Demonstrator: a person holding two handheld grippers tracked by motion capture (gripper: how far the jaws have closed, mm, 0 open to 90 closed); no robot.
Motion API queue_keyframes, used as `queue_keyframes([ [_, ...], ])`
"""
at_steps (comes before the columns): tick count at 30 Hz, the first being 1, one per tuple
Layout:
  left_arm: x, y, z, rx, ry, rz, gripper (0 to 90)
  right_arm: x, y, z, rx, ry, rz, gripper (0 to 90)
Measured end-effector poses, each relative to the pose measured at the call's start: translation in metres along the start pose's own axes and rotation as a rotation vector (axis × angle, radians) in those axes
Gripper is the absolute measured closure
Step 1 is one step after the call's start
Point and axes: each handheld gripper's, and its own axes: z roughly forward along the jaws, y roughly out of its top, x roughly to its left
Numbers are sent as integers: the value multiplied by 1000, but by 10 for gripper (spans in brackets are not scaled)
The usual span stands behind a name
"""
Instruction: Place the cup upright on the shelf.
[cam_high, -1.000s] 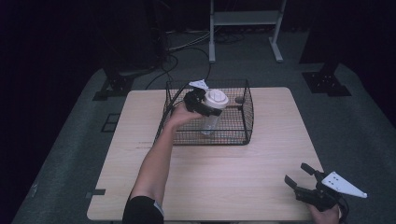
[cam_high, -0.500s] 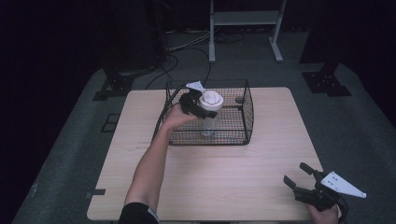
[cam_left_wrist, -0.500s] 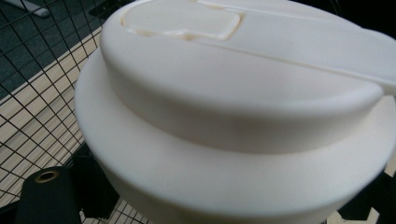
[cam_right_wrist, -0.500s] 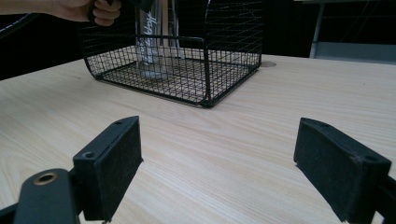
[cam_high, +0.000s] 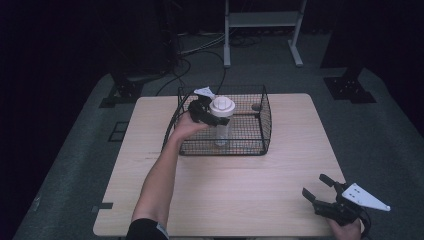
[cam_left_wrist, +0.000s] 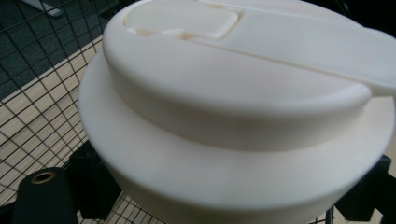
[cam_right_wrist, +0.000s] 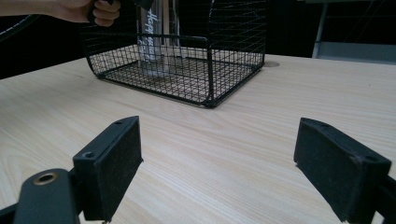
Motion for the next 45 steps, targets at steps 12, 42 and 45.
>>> queue_keyframes([
  [12,0,-3,-3,-5,21,-8,112,0,0,1,0,4,1,141],
  [42,-14,2,-15,4,69,-7,27,3,1,4,6,18,-3,135],
  [45,-18,4,-16,4,66,13,23,3,1,5,6,20,-3,135],
])
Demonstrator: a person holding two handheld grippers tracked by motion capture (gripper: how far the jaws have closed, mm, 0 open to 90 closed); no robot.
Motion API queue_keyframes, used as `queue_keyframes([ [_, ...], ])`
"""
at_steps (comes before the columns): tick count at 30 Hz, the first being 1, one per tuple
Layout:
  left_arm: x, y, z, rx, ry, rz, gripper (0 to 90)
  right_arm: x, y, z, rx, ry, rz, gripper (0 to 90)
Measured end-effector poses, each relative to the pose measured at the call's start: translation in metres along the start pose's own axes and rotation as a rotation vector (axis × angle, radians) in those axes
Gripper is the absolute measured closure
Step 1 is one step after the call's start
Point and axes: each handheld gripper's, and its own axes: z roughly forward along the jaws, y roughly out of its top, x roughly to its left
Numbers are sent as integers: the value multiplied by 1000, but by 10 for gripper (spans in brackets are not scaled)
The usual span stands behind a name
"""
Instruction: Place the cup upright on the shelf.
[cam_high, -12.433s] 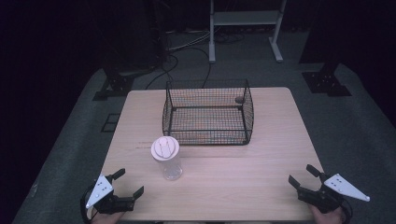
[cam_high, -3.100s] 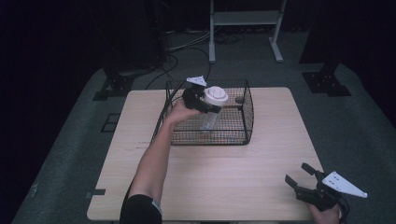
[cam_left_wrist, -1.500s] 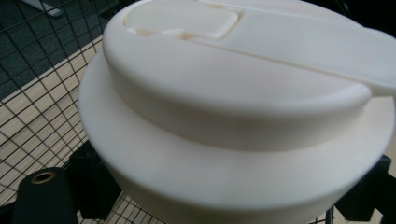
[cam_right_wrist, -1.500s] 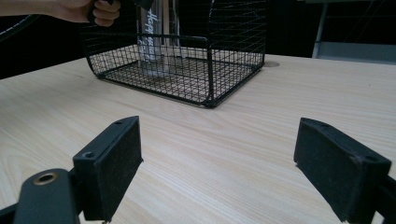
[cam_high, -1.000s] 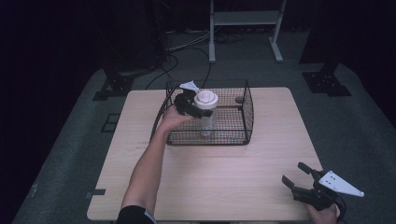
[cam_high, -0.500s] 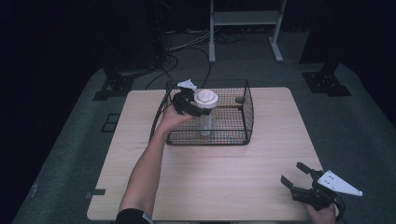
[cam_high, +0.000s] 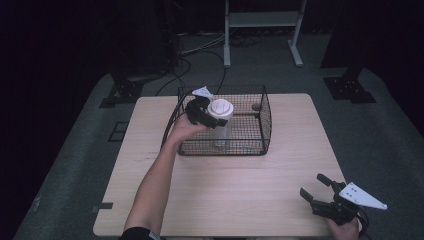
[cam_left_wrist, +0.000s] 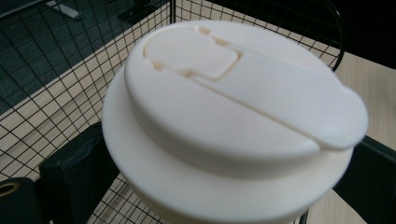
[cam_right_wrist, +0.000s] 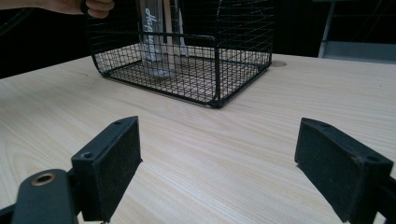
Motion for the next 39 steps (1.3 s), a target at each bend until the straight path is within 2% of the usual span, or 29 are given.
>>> queue_keyframes([
  [14,-15,7,-8,-19,-1,64,17,1,0,2,6,7,-4,131],
  [21,-15,8,-11,-32,0,61,14,1,0,4,5,10,-3,131],
  [31,-18,14,-19,-54,13,77,7,1,0,4,10,16,-4,131],
  [33,-19,15,-21,-54,15,80,6,1,0,5,10,17,-4,131],
  [34,-19,17,-24,-59,30,82,7,1,0,5,11,18,-3,131],
  [39,-18,17,-33,-72,35,81,5,2,0,6,15,23,-6,131],
])
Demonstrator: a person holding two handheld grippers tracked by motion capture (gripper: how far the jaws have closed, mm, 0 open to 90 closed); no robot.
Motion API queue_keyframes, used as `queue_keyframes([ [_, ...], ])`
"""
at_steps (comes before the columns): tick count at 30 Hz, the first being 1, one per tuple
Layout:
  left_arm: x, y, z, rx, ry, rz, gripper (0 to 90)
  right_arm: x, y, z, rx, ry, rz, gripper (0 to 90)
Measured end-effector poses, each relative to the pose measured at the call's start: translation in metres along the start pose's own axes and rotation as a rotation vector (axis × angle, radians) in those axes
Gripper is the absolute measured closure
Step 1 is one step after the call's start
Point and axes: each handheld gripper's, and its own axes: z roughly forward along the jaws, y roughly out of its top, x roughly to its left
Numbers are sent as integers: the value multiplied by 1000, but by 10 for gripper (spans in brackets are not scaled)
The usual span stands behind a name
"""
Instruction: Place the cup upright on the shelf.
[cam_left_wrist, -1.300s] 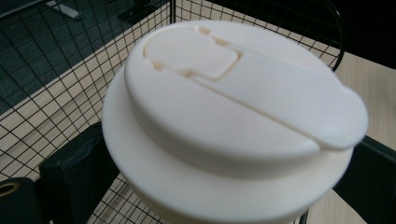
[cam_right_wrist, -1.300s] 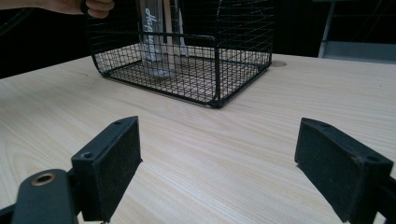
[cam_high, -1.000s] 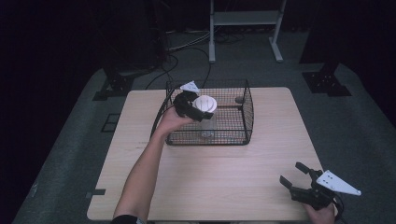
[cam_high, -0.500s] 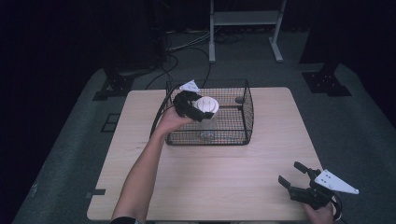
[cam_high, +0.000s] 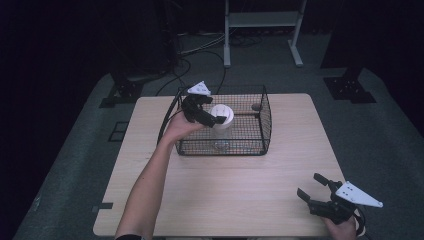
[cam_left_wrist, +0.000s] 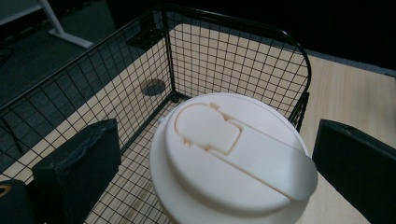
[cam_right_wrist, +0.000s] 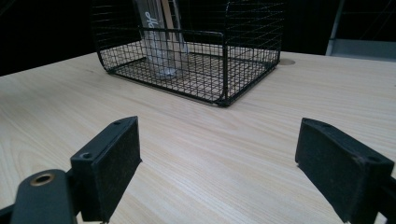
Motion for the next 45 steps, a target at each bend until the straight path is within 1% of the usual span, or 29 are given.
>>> queue_keyframes([
  [6,-2,1,-10,-18,0,1,5,0,0,1,4,1,2,131],
  [7,-3,1,-14,-27,-6,3,5,0,0,1,5,3,3,131],
  [9,-4,1,-18,-35,-3,6,5,0,0,2,5,3,-2,131],
  [10,-4,1,-18,-35,-3,6,5,0,-1,2,7,4,-5,131],
  [13,-5,1,-26,-36,-1,11,5,1,0,3,8,6,-8,131],
  [16,-6,1,-30,-40,-5,7,5,1,0,3,8,5,-7,131],
  [24,-9,-3,-44,-18,-5,13,5,-1,1,5,6,2,-9,131],
  [27,-10,-4,-47,-25,3,19,5,0,1,6,10,3,-4,131],
  [29,-12,-4,-49,-36,5,15,6,0,1,5,10,3,-6,131],
  [31,-14,-5,-51,-34,6,18,6,0,1,4,5,2,-12,131],
  [32,-18,-7,-54,-39,7,23,5,-1,1,4,4,1,-6,131],
  [33,-18,-7,-54,-39,7,23,6,-1,1,4,3,0,-5,131],
  [34,-22,-9,-57,-41,5,26,6,-1,1,4,3,-2,-7,131],
  [36,-24,-11,-60,-39,8,31,6,-1,2,3,1,-3,-5,131],
  [41,-29,-18,-67,-45,13,29,6,-1,3,4,0,-4,-7,131],
  [45,-32,-22,-69,-51,9,28,6,-2,3,5,3,-4,-10,131],
])
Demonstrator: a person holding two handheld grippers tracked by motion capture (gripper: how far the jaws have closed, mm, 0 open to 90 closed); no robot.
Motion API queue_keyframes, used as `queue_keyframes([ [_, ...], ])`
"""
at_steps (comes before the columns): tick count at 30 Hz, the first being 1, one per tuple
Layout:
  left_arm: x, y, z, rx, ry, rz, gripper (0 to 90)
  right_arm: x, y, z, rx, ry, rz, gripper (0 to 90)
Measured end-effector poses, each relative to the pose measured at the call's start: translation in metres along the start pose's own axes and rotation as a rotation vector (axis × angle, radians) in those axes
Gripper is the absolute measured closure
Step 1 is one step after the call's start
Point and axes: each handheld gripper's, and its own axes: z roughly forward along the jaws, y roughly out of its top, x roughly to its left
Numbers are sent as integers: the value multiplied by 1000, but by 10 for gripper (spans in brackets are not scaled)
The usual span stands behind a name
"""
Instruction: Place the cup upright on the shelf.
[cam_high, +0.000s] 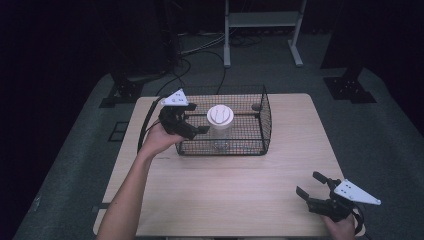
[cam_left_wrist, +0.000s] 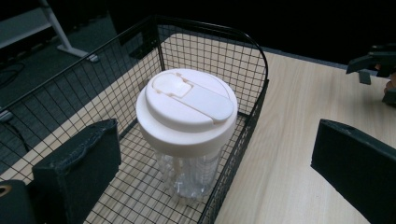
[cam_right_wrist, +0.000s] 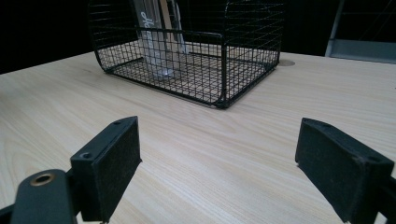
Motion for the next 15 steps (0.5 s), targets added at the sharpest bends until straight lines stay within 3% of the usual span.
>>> queue_keyframes([
  [15,-24,-27,-12,-20,-18,-1,6,-1,-1,-3,-4,-3,4,131],
])
